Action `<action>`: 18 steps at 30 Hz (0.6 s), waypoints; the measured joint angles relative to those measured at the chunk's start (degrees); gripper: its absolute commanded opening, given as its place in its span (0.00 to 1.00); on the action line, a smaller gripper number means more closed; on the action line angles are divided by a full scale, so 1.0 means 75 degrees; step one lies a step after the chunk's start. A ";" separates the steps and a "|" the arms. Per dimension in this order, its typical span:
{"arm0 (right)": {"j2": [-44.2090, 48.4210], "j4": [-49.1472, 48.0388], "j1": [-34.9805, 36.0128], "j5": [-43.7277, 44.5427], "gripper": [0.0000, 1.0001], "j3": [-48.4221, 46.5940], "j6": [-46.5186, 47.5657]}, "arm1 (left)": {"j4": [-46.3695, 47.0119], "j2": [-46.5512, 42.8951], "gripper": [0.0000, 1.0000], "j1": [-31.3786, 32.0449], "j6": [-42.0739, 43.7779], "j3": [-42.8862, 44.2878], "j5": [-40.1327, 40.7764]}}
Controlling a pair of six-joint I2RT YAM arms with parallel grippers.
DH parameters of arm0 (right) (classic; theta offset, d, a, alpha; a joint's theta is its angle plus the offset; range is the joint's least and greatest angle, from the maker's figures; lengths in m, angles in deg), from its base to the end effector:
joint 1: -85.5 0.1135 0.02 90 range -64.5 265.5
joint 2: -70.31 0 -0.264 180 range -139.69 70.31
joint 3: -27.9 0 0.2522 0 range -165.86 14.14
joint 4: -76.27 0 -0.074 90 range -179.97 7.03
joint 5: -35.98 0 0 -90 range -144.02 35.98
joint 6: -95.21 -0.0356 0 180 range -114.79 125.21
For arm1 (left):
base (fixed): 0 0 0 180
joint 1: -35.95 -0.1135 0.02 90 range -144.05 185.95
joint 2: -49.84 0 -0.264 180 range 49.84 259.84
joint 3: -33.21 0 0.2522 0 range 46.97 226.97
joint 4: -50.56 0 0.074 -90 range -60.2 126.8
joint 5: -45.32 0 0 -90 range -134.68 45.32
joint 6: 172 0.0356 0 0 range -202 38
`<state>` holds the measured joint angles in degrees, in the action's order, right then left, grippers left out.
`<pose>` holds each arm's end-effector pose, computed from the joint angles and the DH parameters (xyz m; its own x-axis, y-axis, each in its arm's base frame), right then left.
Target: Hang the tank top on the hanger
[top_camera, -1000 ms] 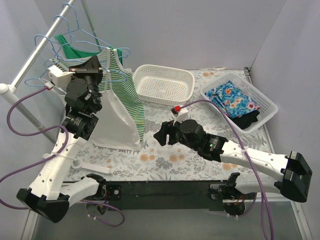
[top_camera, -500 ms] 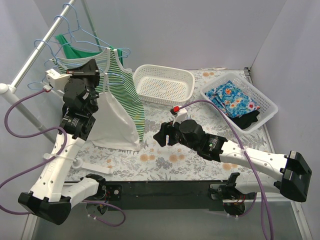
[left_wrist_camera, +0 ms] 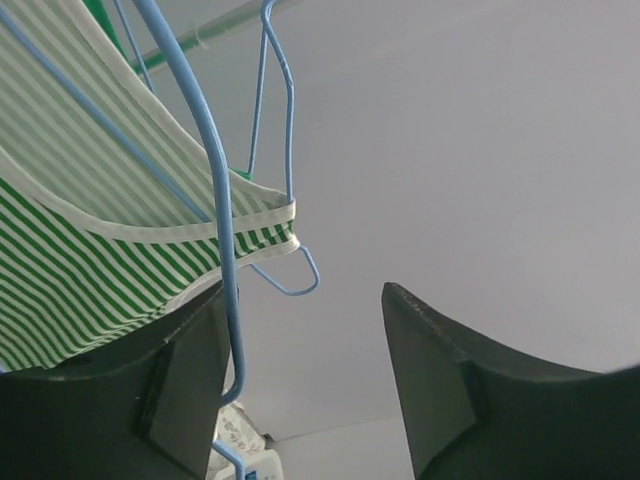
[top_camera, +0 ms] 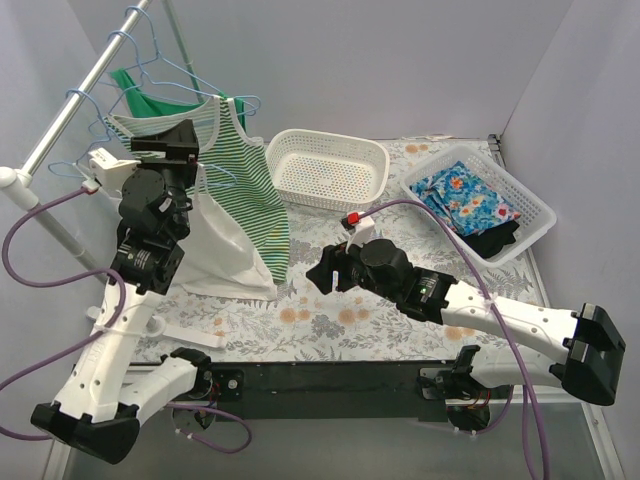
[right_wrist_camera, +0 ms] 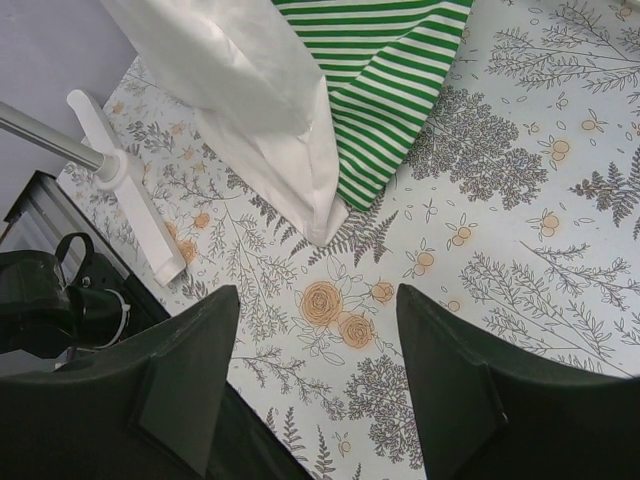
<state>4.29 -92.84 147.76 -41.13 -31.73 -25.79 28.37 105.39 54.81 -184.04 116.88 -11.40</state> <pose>0.1314 0.2327 0.2944 -0.5118 0.1054 -0.8526 -0.5833 0.6859 0.4350 0.1921 -0.0450 0.4608 0.2204 -0.9393 0.2629 0.1470 -0.2345 -0.9609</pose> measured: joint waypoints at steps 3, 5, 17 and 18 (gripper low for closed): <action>0.0064 0.0003 0.0000 -0.0038 0.73 0.0000 0.0020 | -0.0265 -0.0312 0.73 0.0000 0.0012 -0.0131 -0.0017; 0.0140 0.0000 0.0000 -0.0067 0.73 0.0000 0.0047 | -0.0487 -0.0530 0.83 0.0000 0.0041 -0.0178 -0.0009; 0.0612 0.0006 0.0000 -0.0137 0.73 0.0000 0.0195 | -0.1871 -0.1498 0.98 0.0000 0.0571 -0.0271 0.0035; 0.0667 0.0006 0.0000 -0.0134 0.73 0.0000 0.0201 | -0.1976 -0.1550 0.98 0.0000 0.0694 -0.0259 -0.0050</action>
<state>9.30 -92.80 147.76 -42.14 -31.73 -24.28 13.55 93.76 54.81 -178.84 114.93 -11.77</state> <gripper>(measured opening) 0.730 0.981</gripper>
